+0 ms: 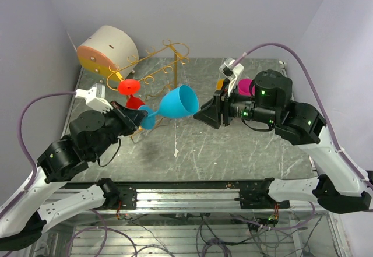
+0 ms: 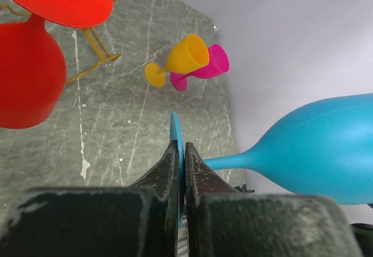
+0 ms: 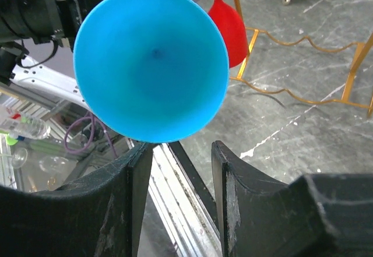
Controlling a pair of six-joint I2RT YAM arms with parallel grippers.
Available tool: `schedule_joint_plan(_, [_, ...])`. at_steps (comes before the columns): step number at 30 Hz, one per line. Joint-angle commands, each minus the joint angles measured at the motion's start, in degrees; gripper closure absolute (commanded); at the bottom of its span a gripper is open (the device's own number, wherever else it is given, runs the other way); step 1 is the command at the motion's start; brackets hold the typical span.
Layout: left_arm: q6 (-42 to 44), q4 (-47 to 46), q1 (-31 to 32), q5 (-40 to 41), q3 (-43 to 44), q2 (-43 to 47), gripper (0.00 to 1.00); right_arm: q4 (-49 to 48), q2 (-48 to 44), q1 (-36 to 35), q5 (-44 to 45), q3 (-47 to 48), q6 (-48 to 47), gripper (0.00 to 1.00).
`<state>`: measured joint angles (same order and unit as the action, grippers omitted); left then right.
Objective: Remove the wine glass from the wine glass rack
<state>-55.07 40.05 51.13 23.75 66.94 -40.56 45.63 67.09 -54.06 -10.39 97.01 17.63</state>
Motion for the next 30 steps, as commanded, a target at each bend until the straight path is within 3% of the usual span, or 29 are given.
schedule_joint_plan(1, [5.2,1.2,0.2,-2.1,0.3,1.1,0.93,0.5,0.0,0.2,1.3,1.9,-0.2,0.55])
schedule_joint_plan(18, [10.5,-3.1,0.2,-5.0,-2.7,5.5,0.93,-1.6,-1.1,0.2,1.4,2.9,0.4,0.55])
schedule_joint_plan(30, [10.9,-5.8,0.3,-7.0,-1.6,3.5,0.93,-3.0,1.2,0.2,-0.9,0.4,0.3,0.55])
